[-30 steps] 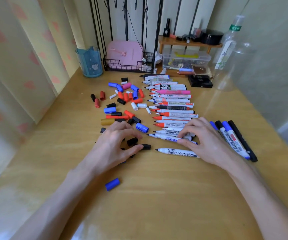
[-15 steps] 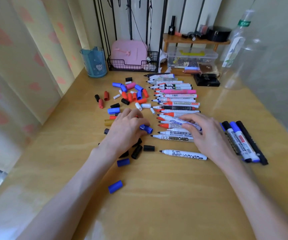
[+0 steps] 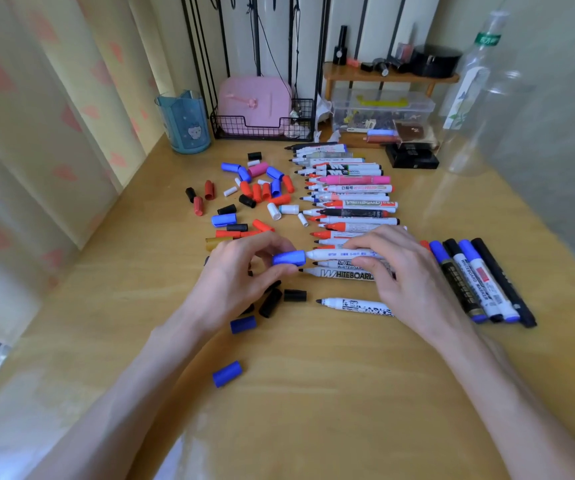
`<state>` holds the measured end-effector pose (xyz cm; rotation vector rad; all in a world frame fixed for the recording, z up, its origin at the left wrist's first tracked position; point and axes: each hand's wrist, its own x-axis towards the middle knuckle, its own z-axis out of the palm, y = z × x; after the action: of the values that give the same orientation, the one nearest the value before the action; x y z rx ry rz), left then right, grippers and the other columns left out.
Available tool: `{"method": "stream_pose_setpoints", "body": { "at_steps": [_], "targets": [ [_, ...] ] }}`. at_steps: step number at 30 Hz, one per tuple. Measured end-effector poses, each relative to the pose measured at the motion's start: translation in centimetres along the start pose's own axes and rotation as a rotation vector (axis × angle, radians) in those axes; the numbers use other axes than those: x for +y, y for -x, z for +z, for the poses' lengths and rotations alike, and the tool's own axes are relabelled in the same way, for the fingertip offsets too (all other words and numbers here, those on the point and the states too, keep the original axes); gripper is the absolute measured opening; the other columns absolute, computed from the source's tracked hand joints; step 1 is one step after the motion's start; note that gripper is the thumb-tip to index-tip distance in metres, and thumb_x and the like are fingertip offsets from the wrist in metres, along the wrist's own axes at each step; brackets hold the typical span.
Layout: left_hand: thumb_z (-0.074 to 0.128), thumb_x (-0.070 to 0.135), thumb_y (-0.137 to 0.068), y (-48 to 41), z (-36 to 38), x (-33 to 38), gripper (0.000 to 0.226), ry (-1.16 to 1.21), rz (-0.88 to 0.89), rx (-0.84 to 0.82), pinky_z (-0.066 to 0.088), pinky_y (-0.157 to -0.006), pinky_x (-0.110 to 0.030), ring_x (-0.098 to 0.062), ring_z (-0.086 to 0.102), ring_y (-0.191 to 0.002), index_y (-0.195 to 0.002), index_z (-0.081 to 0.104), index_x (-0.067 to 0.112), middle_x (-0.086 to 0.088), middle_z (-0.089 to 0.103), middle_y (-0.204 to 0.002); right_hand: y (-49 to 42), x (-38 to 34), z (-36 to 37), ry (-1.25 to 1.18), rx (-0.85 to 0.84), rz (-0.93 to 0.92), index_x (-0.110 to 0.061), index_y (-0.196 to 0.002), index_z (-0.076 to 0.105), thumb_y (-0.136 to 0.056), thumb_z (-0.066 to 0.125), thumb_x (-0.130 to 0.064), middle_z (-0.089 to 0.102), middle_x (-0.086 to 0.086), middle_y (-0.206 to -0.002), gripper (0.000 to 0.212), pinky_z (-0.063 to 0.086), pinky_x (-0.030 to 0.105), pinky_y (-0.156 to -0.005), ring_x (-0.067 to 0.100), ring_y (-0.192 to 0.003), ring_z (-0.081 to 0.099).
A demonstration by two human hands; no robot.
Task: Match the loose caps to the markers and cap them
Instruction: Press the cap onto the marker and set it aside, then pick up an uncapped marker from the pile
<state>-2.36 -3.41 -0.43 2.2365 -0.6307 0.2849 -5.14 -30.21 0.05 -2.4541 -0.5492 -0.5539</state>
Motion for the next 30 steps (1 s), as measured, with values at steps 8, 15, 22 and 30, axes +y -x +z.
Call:
{"method": "stream_pose_setpoints", "body": {
  "at_steps": [8,15,22,30],
  "targets": [
    [0.078,0.031,-0.092,0.2,0.3,0.2,0.022,-0.059,0.079,0.013,0.04,-0.07,-0.006,0.007,0.057,-0.078,-0.112,0.077,0.022,0.03,0.063,-0.092,0.0,-1.4,0.5,0.045,-0.064,-0.055,-0.015,-0.116,0.066,-0.102,0.062,-0.011,0.064,-0.006,-0.112,0.015,0.042,0.032,-0.09,0.019,-0.105,0.058],
    [0.076,0.03,-0.094,0.0,0.4,-0.5,0.02,-0.107,0.083,0.035,0.039,-0.075,-0.005,0.013,0.055,-0.083,-0.112,0.075,0.023,0.029,0.061,-0.096,-0.2,-1.2,1.8,0.045,-0.043,-0.065,-0.013,-0.122,0.068,-0.101,0.055,-0.013,0.071,-0.004,-0.112,0.025,0.043,0.029,-0.091,0.019,-0.1,0.06],
    [0.073,0.034,-0.096,-0.3,0.7,-2.0,0.018,-0.154,-0.018,0.023,0.051,-0.081,-0.033,-0.008,0.059,-0.095,-0.113,0.074,0.029,0.018,0.067,-0.097,-0.3,-0.9,0.9,0.101,0.031,-0.042,-0.01,-0.117,0.071,-0.091,0.064,0.01,0.069,-0.002,-0.106,0.034,0.049,0.034,-0.087,0.022,-0.1,0.058],
    [0.073,0.035,-0.095,0.0,1.2,-2.9,0.025,-0.249,0.01,-0.008,0.049,-0.092,-0.033,-0.019,0.056,-0.107,-0.117,0.076,0.023,0.008,0.062,-0.113,-0.1,-0.8,0.4,0.101,0.054,0.022,-0.013,-0.119,0.069,-0.097,0.063,0.002,0.068,-0.004,-0.109,0.027,0.044,0.026,-0.089,0.019,-0.105,0.057]
  ]
}}
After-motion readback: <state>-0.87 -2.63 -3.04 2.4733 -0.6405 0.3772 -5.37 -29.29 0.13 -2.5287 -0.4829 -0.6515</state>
